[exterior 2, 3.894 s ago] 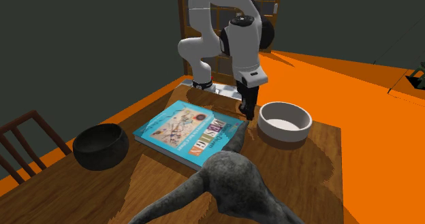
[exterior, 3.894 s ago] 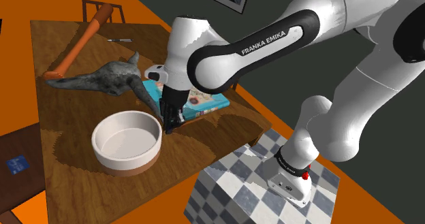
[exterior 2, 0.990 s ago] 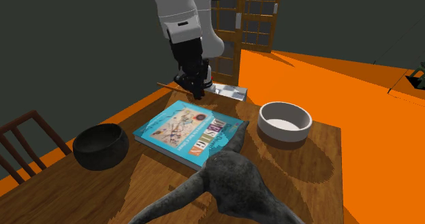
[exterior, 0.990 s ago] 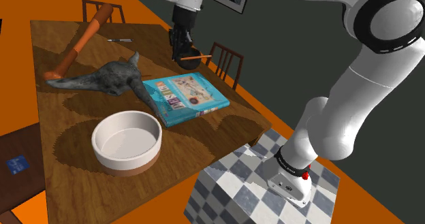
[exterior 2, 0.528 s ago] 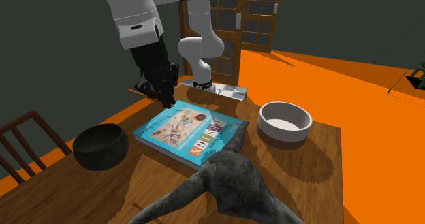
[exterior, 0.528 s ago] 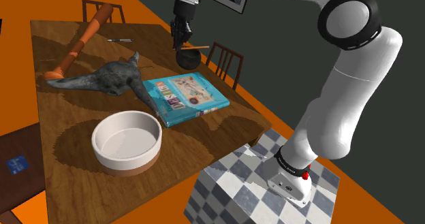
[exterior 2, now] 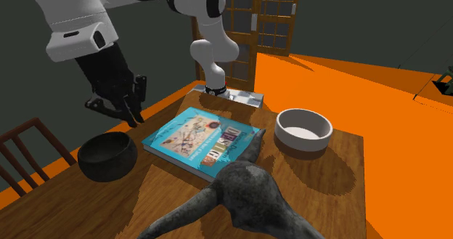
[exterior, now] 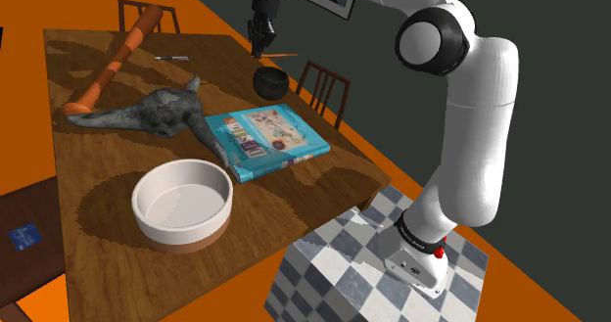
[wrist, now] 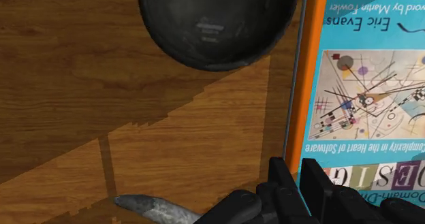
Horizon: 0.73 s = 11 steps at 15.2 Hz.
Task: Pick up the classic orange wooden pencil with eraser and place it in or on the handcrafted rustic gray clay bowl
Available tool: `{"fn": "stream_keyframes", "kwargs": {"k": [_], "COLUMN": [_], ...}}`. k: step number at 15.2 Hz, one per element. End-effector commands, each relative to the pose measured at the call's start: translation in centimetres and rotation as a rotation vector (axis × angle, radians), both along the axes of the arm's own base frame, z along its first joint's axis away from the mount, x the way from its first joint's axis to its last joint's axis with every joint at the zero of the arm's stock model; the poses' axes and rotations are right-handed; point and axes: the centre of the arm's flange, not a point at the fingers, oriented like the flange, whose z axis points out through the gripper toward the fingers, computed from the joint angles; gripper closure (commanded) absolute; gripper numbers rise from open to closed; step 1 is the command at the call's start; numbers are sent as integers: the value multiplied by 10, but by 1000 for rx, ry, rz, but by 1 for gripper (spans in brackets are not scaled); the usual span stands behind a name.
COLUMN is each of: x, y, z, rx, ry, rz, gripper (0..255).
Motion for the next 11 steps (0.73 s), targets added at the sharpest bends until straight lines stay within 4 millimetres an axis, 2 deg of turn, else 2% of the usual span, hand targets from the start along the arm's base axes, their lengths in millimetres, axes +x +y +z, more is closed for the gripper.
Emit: {"fn": "stream_keyframes", "kwargs": {"k": [1,3,11], "x": [18,33,33], "y": [-21,-35,-35], "z": [1,1,-41], "rx": [0,0,0], "ry": [0,0,0], "rz": [2,2,2], "gripper": [255,255,255]}}
